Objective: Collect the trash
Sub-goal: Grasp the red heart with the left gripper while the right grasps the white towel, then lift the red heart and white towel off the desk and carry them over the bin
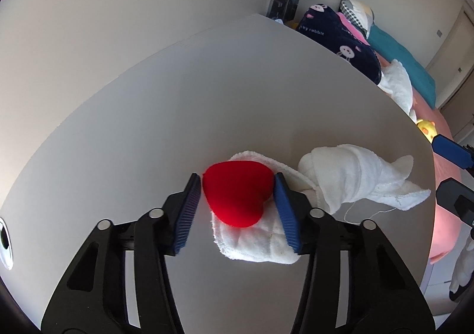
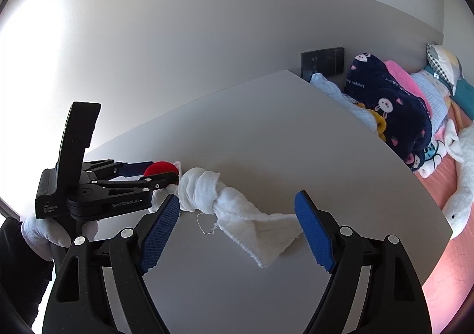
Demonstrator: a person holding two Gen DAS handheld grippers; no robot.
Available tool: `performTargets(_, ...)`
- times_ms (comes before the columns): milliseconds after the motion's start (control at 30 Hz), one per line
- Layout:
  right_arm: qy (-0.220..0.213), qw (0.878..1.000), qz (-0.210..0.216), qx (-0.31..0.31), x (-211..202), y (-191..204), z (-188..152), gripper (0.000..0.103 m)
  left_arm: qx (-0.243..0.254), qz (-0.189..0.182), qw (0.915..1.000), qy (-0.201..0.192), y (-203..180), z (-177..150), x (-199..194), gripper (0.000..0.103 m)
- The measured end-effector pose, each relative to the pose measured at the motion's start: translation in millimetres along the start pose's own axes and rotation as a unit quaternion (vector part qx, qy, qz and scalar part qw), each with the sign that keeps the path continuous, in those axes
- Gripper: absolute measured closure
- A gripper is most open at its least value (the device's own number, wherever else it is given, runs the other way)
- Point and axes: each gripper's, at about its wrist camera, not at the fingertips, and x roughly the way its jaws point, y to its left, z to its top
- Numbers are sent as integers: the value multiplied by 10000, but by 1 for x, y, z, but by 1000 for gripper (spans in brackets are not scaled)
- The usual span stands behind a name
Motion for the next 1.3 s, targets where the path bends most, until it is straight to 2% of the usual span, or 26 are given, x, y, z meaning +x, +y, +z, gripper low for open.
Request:
performTargets(400, 307, 9982, 177, -489, 33, 25, 10, 23, -170, -67, 9995, -271, 17, 1, -21, 56)
performTargets(667, 675, 9953, 248, -656, 66, 33, 13, 23, -240, 207, 9986, -419, 32, 2, -35, 56)
performTargets(900, 1092, 9918, 273, -605, 89, 34, 7, 23, -276, 254, 9983, -442, 35, 1, -39, 56)
performTargets(967, 1230, 9900, 346, -591, 93, 33, 4, 40, -288, 243, 9983, -435, 35, 1, -39, 56)
performTargets(1067, 1272, 9893, 490, -513, 92, 32, 3, 53, -256, 259, 9985, -417, 32, 0, -38, 56)
performTargets(1167, 1222, 9903, 453, -486, 86, 32, 2, 59, -191, 259, 9987, -408, 28, -1, -38, 56)
performTargets(1300, 1152, 9918, 404, -390, 76, 29, 0, 60, -115, 213, 9988, -431, 20, -1, -40, 56)
